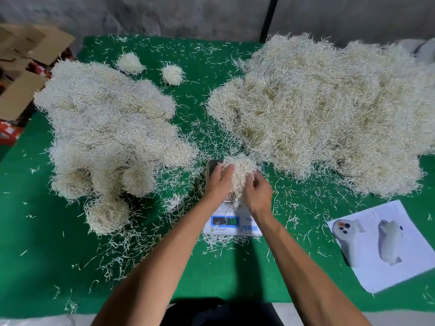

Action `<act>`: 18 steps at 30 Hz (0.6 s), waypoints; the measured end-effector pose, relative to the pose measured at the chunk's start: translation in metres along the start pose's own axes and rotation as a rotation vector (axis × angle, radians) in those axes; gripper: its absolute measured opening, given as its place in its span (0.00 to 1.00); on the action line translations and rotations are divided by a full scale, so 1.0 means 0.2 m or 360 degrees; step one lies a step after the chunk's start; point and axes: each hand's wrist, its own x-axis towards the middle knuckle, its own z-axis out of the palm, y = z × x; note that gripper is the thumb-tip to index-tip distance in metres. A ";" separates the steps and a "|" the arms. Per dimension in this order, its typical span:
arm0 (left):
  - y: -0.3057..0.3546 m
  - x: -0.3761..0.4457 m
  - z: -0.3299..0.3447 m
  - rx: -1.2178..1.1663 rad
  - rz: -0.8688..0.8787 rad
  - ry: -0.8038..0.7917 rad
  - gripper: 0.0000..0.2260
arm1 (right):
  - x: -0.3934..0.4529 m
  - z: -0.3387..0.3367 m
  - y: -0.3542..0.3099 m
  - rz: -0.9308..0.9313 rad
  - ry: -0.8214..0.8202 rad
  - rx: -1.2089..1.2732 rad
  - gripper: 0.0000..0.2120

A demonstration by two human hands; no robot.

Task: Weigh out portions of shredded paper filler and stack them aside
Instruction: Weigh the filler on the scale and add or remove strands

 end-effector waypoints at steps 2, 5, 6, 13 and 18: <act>0.03 0.00 0.04 -0.0117 -0.0047 0.0010 0.45 | 0.01 0.05 -0.07 0.0031 0.0038 0.0192 0.09; 0.14 0.05 0.00 -0.0291 -0.0093 0.0183 0.55 | 0.02 0.04 -0.18 -0.0022 -0.0098 0.0504 0.06; 0.17 0.07 -0.03 -0.0328 -0.0100 0.0215 0.56 | 0.05 0.02 -0.22 -0.0053 -0.0173 0.0540 0.06; 0.28 0.17 -0.30 -0.0478 -0.0156 0.0337 0.48 | 0.47 -0.21 -0.41 0.0352 0.0066 0.0758 0.06; 0.23 0.21 -0.47 -0.0629 -0.0203 0.0497 0.51 | 0.79 -0.35 -0.49 0.0345 0.0322 0.0955 0.09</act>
